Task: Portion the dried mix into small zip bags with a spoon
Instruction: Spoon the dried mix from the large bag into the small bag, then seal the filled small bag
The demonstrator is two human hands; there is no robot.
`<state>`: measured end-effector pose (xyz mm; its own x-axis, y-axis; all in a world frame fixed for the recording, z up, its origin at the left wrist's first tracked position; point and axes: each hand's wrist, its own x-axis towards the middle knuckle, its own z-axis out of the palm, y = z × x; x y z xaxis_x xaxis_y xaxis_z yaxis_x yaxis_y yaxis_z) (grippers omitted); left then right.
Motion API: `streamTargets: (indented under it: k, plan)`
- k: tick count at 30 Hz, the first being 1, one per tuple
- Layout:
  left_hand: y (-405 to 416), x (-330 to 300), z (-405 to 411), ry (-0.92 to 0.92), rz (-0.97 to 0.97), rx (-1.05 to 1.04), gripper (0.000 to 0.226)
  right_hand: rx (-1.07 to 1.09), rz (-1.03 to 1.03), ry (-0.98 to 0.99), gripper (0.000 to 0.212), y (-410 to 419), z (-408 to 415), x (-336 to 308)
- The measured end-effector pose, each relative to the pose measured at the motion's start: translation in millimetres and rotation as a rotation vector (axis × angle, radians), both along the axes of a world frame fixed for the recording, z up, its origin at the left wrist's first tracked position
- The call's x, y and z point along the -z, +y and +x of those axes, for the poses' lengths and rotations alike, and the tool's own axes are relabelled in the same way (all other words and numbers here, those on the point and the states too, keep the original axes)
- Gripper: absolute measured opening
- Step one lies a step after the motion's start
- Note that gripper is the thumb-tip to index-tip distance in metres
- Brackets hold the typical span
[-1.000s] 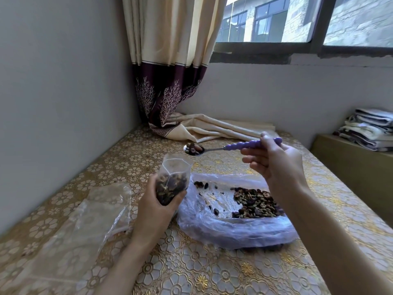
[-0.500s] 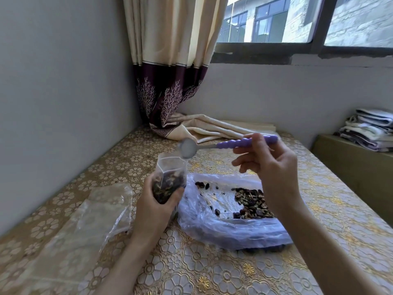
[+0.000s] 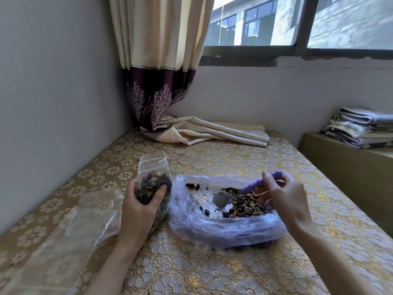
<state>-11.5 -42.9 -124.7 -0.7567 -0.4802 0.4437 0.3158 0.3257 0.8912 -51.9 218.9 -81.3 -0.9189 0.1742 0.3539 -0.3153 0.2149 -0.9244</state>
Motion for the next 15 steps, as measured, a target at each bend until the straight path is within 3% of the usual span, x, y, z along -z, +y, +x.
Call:
streamTargets:
  k: [4, 11, 15]
  plan:
    - [-1.3, 1.1, -0.3, -0.013, 0.011, 0.004, 0.046, 0.091, 0.157, -0.009, 0.017, 8.6, -0.2, 8.4]
    - [-5.6, -9.4, -1.6, 0.005, 0.114, 0.022, 0.028, 0.089, 0.375, -0.103, 0.02, 20.4, 1.2, 26.9]
    - [-7.8, -30.1, 5.2, 0.023, 0.168, 0.093, 0.038, 0.171, 0.526, -0.039, 0.022, 22.7, 7.0, 27.1]
